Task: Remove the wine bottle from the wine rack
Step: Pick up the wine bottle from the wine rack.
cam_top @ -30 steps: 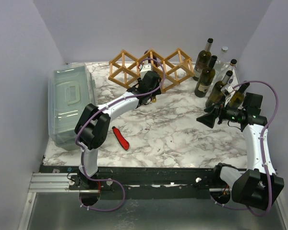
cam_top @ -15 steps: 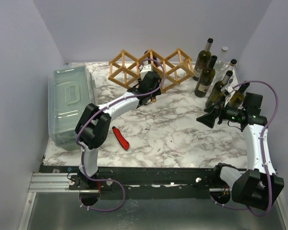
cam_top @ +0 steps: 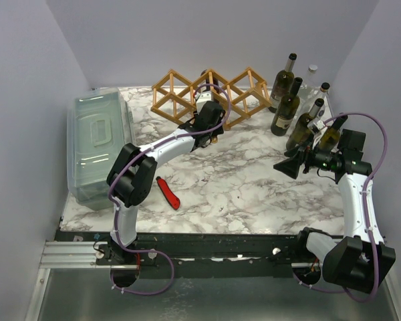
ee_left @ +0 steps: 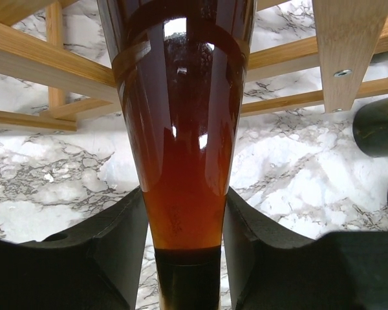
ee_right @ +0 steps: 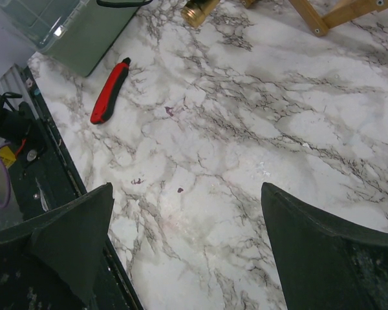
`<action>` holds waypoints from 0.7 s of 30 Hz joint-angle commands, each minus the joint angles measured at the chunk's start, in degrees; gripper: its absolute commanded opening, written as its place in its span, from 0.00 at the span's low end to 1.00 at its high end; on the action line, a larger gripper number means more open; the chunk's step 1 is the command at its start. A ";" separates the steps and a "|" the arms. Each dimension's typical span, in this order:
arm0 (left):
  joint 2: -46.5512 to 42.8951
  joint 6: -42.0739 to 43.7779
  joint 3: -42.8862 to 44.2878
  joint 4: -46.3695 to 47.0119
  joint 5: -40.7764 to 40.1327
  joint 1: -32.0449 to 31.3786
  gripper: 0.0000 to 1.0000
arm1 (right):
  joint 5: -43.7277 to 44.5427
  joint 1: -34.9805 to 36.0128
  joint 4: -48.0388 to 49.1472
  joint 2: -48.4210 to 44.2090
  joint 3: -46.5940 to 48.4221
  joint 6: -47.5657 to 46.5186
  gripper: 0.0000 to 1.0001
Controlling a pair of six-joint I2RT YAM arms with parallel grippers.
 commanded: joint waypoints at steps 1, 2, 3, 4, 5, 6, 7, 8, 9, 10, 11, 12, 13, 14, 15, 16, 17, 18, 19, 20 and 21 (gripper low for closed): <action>1.77 0.09 0.96 0.50 0.57 0.11 0.49 | 0.92 0.47 -1.18 0.18 1.20 -1.35 0.99; 1.78 0.11 1.00 0.50 0.54 0.12 0.48 | 0.95 0.49 -1.22 0.18 1.26 -1.33 0.99; 1.77 0.13 0.97 0.54 0.55 0.12 0.45 | 0.99 0.52 -1.29 0.22 1.23 -1.33 0.99; 1.83 0.19 1.02 0.52 0.62 0.15 0.42 | 1.01 0.58 -1.28 0.28 1.22 -1.36 0.99; 1.77 0.17 1.03 0.53 0.63 0.12 0.38 | 1.09 0.58 -1.31 0.28 1.26 -1.40 0.99; 1.78 0.32 1.07 0.58 0.68 0.13 0.34 | 1.14 0.66 -1.30 0.21 1.26 -1.42 0.99; 1.69 0.45 1.12 0.56 0.72 0.17 0.29 | 1.19 0.67 -1.29 0.24 1.26 -1.41 0.99; 1.56 0.61 1.06 0.55 0.77 0.18 0.23 | 1.25 0.69 -1.30 0.26 1.18 -1.41 0.99; 1.37 0.81 1.01 0.56 0.81 0.17 0.16 | 1.27 0.74 -1.30 0.25 1.18 -1.41 0.99; 1.11 0.98 0.91 0.57 0.80 0.08 0.09 | 1.31 0.74 -1.26 0.31 1.26 -1.41 0.99; 0.79 1.19 0.79 0.64 0.68 0.07 0.04 | 1.34 0.76 -1.31 0.35 1.27 -1.50 0.99; 0.32 1.53 0.62 0.69 0.43 0.03 0.00 | 1.41 0.78 -1.29 0.32 1.28 -1.50 0.99; -0.16 1.90 0.36 0.67 0.14 0.09 0.00 | 1.45 0.84 -1.31 0.37 1.33 -1.50 0.99; -0.77 2.31 0.13 0.81 -0.13 0.04 0.00 | 1.43 0.84 -1.31 0.34 1.33 -1.57 0.99; -1.43 2.75 -0.15 0.98 -0.48 0.09 0.00 | 1.56 0.84 -1.39 0.34 1.32 -1.59 0.99; -2.18 3.35 -0.34 1.15 -0.64 0.08 0.00 | 1.54 0.84 -1.41 0.32 1.37 -1.67 0.99; -2.92 3.88 -0.54 1.31 -0.91 -0.04 0.00 | 1.62 0.84 -1.42 0.36 1.36 -1.68 0.99; -3.46 4.50 -0.63 1.45 -1.23 -0.06 0.00 | 1.63 0.84 -1.46 0.34 1.48 -1.76 0.99; -4.02 5.10 -0.65 1.57 -1.42 -0.12 0.00 | 1.62 0.92 -1.49 0.44 1.49 -1.76 0.99; -4.55 5.86 -0.64 1.70 -1.59 -0.17 0.00 | 1.67 0.93 -1.57 0.44 1.51 -1.76 0.99; -5.08 6.57 -0.63 1.79 -1.79 -0.29 0.00 | 1.69 0.93 -1.57 0.46 1.53 -1.85 0.99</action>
